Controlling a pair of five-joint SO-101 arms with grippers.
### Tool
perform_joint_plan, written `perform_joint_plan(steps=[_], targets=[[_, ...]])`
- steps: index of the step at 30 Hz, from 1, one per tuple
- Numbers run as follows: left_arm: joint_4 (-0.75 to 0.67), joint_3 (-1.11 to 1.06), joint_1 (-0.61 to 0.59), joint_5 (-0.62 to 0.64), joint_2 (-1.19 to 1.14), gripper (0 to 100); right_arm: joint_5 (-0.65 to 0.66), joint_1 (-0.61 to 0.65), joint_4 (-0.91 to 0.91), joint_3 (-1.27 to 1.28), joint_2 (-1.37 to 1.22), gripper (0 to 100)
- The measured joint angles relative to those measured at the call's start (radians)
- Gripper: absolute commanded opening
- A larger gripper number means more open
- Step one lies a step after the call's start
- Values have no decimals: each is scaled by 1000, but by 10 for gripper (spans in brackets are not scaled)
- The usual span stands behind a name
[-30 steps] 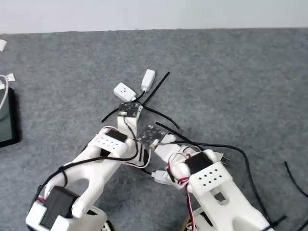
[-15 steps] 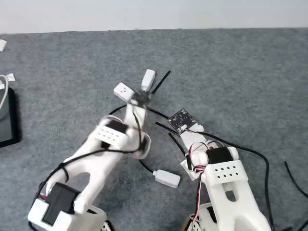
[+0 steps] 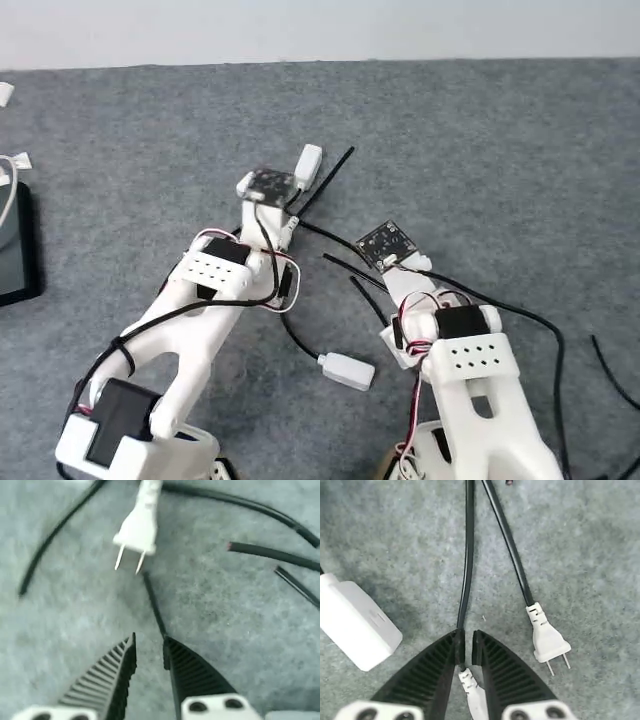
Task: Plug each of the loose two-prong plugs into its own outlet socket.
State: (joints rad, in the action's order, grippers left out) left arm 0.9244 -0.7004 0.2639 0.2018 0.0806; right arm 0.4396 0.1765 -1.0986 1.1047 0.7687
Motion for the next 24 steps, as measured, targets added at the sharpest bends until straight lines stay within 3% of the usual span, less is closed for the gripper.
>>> perform_joint_plan(steps=[9,13,24], targets=[[130,-5,144,459,0,14,0,2,6,0,0,30],[132,-12,201,488,0,14,0,2,6,0,0,30],[72,-75,192,496,-2,16,0,2,28,0,0,30]])
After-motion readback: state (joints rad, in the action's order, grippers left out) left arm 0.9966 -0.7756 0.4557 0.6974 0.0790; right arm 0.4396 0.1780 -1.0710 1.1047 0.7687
